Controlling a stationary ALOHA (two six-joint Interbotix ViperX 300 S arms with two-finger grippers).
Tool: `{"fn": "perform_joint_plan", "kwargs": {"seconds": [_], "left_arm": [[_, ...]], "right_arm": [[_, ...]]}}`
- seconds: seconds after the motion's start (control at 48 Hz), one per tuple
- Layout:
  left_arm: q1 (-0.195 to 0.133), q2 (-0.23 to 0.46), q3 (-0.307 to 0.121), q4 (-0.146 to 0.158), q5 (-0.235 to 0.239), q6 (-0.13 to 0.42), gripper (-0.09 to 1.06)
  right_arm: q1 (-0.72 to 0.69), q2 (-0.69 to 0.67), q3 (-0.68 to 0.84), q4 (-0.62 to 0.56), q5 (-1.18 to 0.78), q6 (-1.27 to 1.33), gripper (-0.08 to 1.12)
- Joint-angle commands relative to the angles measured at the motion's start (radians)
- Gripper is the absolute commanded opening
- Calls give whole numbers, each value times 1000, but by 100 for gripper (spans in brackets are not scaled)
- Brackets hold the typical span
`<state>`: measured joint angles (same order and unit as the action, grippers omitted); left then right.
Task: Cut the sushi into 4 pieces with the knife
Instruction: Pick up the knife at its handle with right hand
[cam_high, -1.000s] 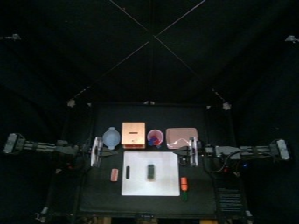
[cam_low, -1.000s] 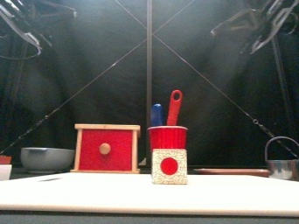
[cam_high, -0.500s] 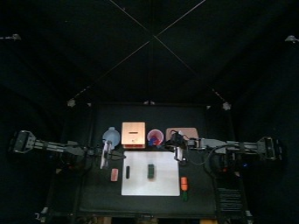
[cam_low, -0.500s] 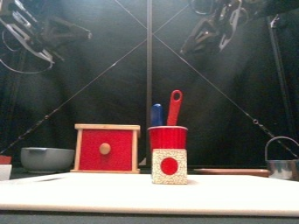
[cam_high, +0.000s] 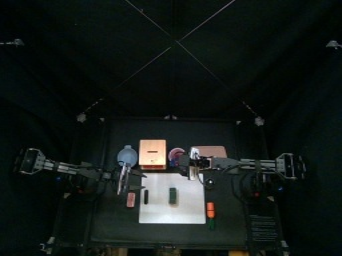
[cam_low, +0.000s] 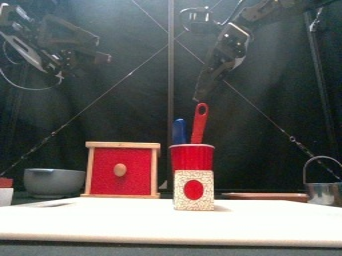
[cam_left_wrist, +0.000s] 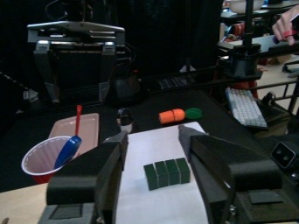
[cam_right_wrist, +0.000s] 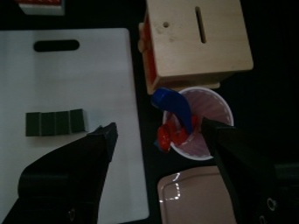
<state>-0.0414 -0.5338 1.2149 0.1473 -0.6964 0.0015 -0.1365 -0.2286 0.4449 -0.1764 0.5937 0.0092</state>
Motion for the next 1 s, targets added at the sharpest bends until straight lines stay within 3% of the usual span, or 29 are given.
{"fn": "perform_joint_plan", "kwargs": {"seconds": [0.021,0.417,1.0], "left_arm": [[-3,0,-12,-3,-11,-2,88],[-3,0,-3,-9,-11,0,88],[-3,0,20,-11,-11,2,88]], "right_arm": [[3,25,-74,-17,46,-5,103],[6,249,-316,-49,451,-26,103],[-17,357,-411,-57,566,-63,103]]}}
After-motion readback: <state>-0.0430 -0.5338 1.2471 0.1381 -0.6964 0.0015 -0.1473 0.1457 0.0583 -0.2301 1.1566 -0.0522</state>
